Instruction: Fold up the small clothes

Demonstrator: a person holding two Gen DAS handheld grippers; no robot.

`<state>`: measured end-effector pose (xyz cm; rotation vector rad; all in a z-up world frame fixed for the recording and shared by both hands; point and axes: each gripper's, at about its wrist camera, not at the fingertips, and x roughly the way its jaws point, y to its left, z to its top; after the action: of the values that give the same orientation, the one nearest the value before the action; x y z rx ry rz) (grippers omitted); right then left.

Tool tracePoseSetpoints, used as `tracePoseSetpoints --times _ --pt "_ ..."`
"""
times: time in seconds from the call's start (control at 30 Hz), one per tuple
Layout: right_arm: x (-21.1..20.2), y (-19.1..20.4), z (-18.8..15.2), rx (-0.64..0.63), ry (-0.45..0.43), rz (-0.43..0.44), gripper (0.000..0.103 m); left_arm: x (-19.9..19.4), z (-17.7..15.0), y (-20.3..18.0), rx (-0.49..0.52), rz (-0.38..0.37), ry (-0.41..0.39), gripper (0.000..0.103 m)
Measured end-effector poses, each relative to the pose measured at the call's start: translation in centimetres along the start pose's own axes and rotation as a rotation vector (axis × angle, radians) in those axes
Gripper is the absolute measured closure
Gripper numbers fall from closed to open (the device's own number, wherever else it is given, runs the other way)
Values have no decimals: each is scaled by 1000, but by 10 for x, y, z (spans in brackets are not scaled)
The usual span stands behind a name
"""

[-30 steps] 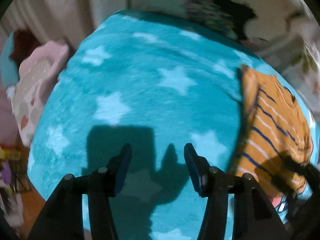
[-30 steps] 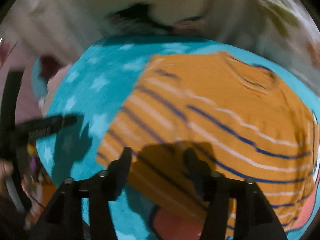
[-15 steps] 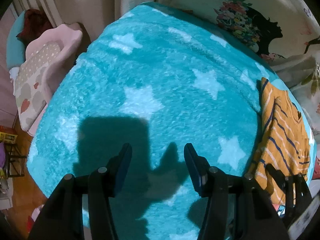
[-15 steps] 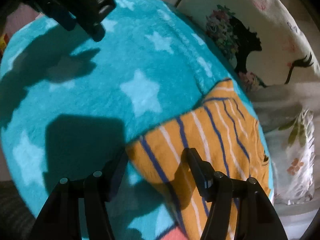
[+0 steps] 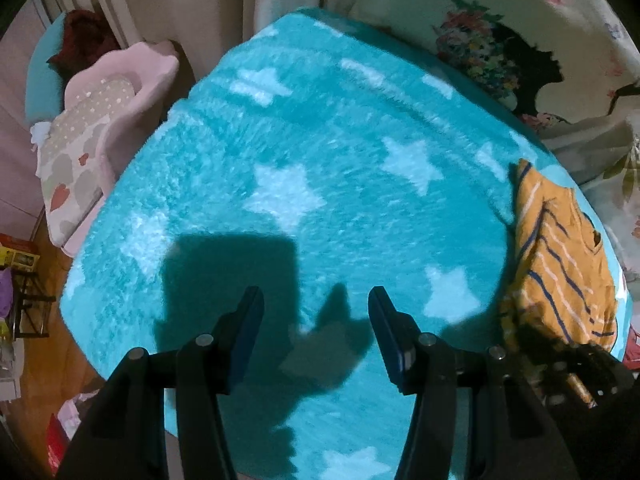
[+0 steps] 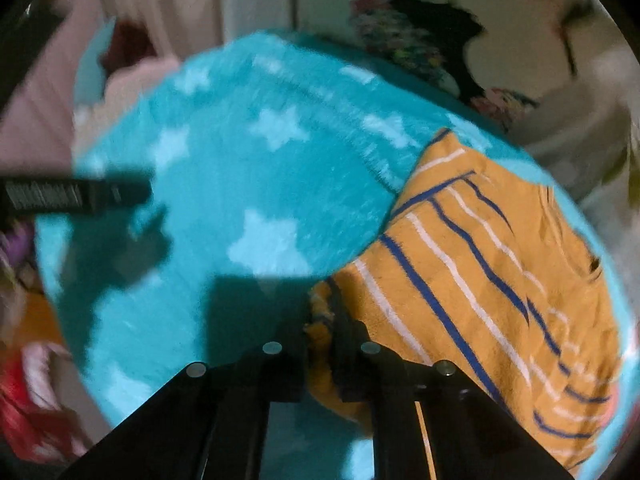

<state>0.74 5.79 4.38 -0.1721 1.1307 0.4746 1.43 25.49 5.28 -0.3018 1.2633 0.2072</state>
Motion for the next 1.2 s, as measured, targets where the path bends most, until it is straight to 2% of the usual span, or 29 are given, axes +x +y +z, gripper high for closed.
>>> tracePoseSetpoints --times 0.1,0.2,0.3,0.4,0.47,0.57,0.67,0.77,0.83,0.9,1.03,1.1,1.2 --pt "-44 -45 -3 174 -104 107 94 -16 -7 -24 15 -6 -20 47" --pt "-92 -110 -17 372 -224 190 94 -27 -16 -58 55 -12 -36 46" --pt "-141 -197 -71 613 -344 213 95 -35 -29 -103 114 -41 -45 46" --pt "-163 -260 -146 783 -369 156 95 -37 -43 -150 185 -74 -47 46" --pt "-159 -288 -197 897 -327 146 95 -35 -56 -185 246 -100 -43 46" --pt "-142 -309 -255 1014 -267 135 95 -28 -75 -229 320 -141 -22 46" --pt "-134 -317 -279 1071 -265 187 95 -19 -94 -272 398 -193 1 46" --pt "-138 -312 -270 1006 -266 177 95 -11 -114 -308 474 -222 4 46" --pt "-141 -311 -263 972 -270 173 95 -6 -127 -327 514 -202 1 46" --pt "-150 -316 -279 973 -281 171 95 -3 -138 -335 539 -188 -2 46" --pt "-163 -327 -295 986 -281 163 95 12 -162 -339 535 -223 82 46" --pt "-164 -330 -303 983 -262 145 95 19 -172 -341 544 -213 83 45" --pt "-149 -332 -306 935 -178 145 93 18 -173 -341 530 -207 76 45"
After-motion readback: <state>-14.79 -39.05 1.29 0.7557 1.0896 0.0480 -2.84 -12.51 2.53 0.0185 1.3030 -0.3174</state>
